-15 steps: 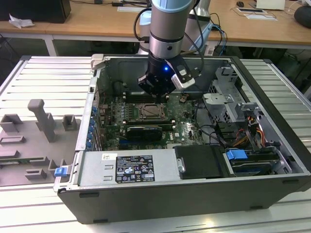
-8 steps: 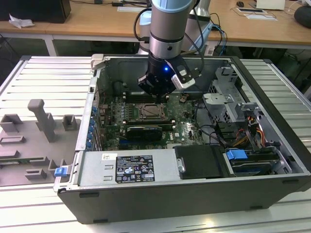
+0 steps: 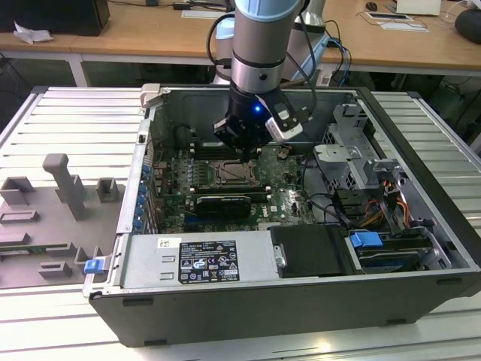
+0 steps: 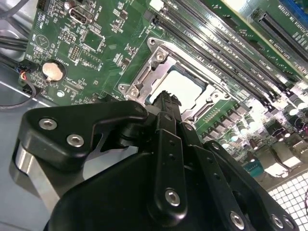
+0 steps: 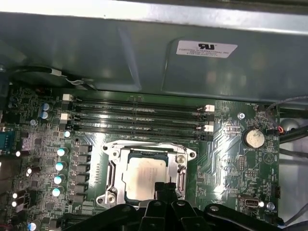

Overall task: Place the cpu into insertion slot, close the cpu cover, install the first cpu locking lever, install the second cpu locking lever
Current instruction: 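Install the second cpu locking lever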

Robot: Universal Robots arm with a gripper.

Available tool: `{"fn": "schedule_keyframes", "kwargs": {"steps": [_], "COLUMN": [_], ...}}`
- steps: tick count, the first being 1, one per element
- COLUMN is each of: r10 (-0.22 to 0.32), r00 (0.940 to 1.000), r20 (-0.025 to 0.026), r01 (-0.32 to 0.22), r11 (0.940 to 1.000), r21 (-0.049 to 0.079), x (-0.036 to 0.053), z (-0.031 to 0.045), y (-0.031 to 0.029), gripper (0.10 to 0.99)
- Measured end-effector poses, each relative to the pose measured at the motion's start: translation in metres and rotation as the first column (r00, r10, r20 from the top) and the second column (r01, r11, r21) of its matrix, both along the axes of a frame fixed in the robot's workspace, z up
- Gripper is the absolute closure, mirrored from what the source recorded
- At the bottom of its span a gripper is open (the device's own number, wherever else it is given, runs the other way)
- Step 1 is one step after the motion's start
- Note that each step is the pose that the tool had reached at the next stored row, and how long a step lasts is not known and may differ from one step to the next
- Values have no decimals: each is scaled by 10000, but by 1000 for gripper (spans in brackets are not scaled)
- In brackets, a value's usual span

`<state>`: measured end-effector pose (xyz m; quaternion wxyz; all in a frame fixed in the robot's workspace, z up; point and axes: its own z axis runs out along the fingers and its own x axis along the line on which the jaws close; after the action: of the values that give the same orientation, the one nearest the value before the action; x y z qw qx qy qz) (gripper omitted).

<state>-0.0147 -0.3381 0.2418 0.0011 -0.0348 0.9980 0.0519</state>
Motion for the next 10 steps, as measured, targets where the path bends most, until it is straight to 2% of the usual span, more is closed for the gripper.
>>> {"fn": "schedule_keyframes", "kwargs": {"steps": [6,7,8,10], "r10": [0,2,2,-9], "r00": [10000,10000,10000,10000], "r20": [0,-7,-34,-59], "r01": [0,-2,-2,10], "r11": [10000,10000,10000,9999], "r21": [-1,16,64,117], "x": [0,1,1,0], "z": [20,34,34,34], "y": [-31,-32,-38,-81], "gripper": [984,984,984,984]}}
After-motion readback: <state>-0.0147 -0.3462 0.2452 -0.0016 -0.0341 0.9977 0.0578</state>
